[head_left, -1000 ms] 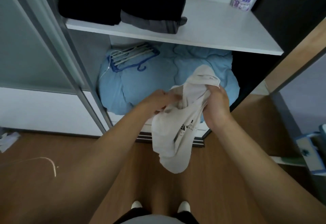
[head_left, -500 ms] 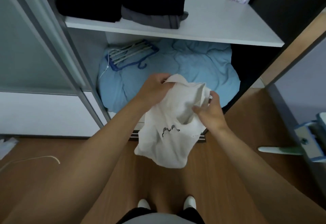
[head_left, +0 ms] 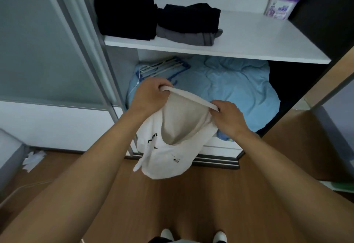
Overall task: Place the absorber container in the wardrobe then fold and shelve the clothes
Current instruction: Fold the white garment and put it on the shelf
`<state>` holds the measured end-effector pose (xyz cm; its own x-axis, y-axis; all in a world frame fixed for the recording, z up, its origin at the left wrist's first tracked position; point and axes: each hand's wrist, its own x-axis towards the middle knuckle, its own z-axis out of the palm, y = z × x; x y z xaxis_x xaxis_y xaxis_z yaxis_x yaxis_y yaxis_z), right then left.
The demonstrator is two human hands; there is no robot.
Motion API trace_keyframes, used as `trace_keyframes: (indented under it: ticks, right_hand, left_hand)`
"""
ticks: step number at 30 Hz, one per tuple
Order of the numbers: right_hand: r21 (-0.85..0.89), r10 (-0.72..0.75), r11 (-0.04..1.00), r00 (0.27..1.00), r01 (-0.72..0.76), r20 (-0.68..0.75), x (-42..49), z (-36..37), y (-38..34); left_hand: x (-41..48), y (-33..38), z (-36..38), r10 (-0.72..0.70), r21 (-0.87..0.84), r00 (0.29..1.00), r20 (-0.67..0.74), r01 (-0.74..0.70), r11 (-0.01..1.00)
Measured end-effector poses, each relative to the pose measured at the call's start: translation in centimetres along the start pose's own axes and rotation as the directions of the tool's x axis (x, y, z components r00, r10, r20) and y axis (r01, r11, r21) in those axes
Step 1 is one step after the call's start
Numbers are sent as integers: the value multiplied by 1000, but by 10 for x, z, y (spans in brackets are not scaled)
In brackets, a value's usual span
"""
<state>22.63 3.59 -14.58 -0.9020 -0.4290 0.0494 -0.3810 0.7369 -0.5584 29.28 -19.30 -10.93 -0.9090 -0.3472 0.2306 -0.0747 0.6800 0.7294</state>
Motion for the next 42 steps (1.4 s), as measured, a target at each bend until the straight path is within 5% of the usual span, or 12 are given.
trace_keyframes:
  ticks: [5,8,12,17,19,22,25,29,32,34,37,42]
  right_hand:
    - [-176,-25,984,992,3,-126,-2,-2,-5]
    - [-165,17,986,990,-40,-137,-1,-5,-1]
    - [227,83,972,993,-62,-83,-3,-5,8]
    - [515,126,851,992,-103,-10,-7,-4,7]
    - [397,171,904,985,-155,-4,-5,0,10]
    - [-72,188,982,961,-177,200,-5,3,19]
    - [32,209,976,970,-215,126,-8,2,22]
    - [587,334,708,919,-392,210,-12,-3,6]
    - [687,383,501,846,-527,370,-12,-6,-1]
    - [639,324,574,858,-513,398,-12,-7,2]
    - [448,128,835,904,-320,407,-11,-7,12]
    - [300,-16,941,868,-154,496,-20,-11,29]
  left_hand:
    - [-16,-66,-11,-299,62,953,-59,302,951]
    - [-22,-80,-12,-296,8,946,-133,299,954]
    - [-23,-77,-5,-224,-72,971,-81,218,973]
    - [-27,-88,6,-358,-137,933,12,357,924]
    - [-30,-86,12,-397,-207,918,6,390,897]
    - [-29,-82,14,-442,-306,892,-92,397,865]
    - [-30,-89,9,-464,-278,876,-134,417,866]
    - [-34,-103,0,-533,-222,841,-91,505,834]
    - [-33,-103,-7,-611,-245,792,2,593,767]
    - [-34,-100,-12,-657,-268,752,47,643,717]
    - [-39,-97,-21,-642,-319,749,162,656,685]
    - [-51,-119,-43,-315,-350,797,516,531,771]
